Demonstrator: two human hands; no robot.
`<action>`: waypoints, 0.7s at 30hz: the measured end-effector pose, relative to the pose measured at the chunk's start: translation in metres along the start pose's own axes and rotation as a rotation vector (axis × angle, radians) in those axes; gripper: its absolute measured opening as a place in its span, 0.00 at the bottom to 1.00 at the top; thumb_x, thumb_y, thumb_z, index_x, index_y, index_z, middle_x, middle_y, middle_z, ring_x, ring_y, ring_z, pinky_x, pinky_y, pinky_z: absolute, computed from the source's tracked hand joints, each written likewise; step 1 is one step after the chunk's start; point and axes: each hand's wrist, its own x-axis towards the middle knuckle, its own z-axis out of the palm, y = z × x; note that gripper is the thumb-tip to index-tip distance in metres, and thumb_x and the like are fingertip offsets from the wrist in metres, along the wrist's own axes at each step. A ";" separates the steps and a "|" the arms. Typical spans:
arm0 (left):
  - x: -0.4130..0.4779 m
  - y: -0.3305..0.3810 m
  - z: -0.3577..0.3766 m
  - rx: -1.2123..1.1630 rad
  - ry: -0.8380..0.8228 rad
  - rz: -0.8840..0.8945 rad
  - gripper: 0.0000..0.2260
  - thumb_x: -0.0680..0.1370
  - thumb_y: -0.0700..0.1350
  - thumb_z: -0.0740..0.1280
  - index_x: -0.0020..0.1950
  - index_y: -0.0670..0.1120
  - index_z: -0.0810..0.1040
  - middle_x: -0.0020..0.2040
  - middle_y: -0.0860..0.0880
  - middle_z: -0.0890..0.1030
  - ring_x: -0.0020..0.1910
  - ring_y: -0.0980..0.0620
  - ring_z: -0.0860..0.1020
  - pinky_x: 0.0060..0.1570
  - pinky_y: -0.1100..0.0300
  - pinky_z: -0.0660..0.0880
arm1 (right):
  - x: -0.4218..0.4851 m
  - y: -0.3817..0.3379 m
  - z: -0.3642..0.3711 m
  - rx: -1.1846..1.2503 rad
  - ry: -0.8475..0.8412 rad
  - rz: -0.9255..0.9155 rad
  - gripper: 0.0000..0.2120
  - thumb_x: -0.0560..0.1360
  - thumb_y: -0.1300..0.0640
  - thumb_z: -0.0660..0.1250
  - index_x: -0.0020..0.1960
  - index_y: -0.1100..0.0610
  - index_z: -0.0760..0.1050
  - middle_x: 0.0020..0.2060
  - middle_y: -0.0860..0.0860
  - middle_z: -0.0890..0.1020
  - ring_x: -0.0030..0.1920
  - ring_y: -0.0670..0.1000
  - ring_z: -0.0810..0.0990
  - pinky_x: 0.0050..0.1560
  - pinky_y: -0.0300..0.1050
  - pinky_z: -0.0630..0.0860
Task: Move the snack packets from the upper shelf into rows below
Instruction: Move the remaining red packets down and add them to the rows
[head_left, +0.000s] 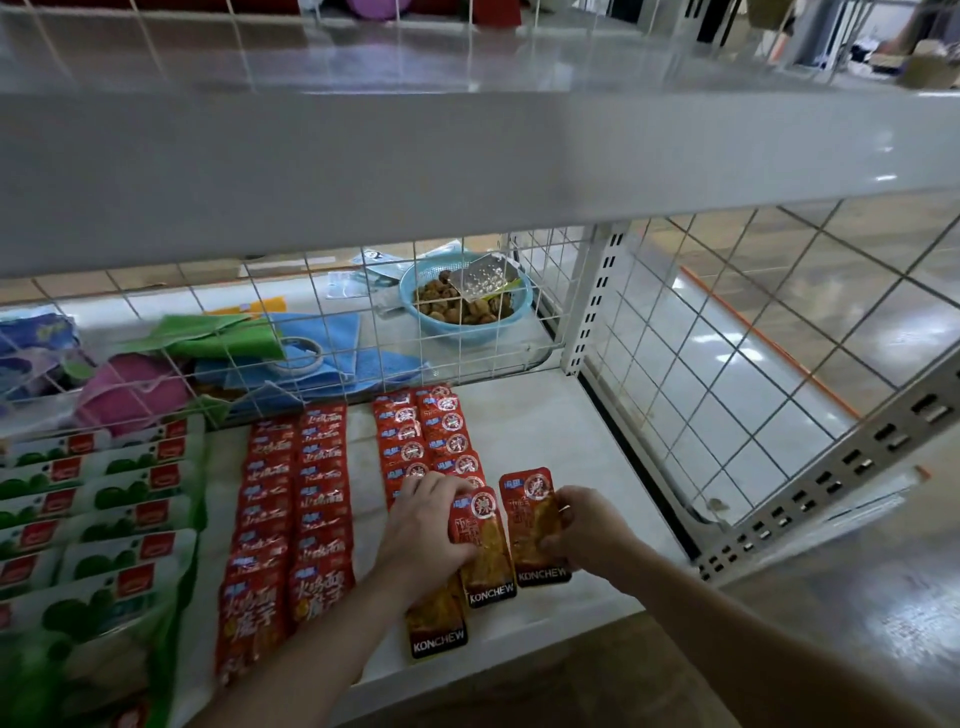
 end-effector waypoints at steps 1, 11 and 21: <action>0.000 -0.003 -0.001 0.035 -0.019 -0.012 0.29 0.69 0.56 0.75 0.68 0.56 0.69 0.62 0.59 0.69 0.65 0.57 0.62 0.68 0.58 0.63 | -0.001 0.000 0.001 -0.006 -0.005 -0.001 0.15 0.72 0.67 0.72 0.57 0.58 0.75 0.49 0.54 0.84 0.49 0.53 0.85 0.48 0.54 0.84; -0.005 -0.009 0.002 0.126 -0.057 -0.013 0.30 0.71 0.59 0.73 0.71 0.57 0.68 0.66 0.59 0.68 0.68 0.56 0.60 0.70 0.57 0.60 | -0.005 -0.001 0.011 -0.103 -0.029 -0.047 0.12 0.73 0.66 0.72 0.54 0.57 0.76 0.48 0.51 0.83 0.50 0.50 0.83 0.48 0.52 0.84; -0.007 -0.009 0.005 0.053 -0.035 -0.024 0.30 0.74 0.57 0.71 0.73 0.54 0.66 0.68 0.57 0.67 0.69 0.55 0.60 0.71 0.56 0.61 | -0.010 -0.009 0.022 -0.075 -0.074 -0.076 0.13 0.74 0.63 0.72 0.57 0.57 0.74 0.49 0.50 0.81 0.48 0.49 0.82 0.45 0.46 0.84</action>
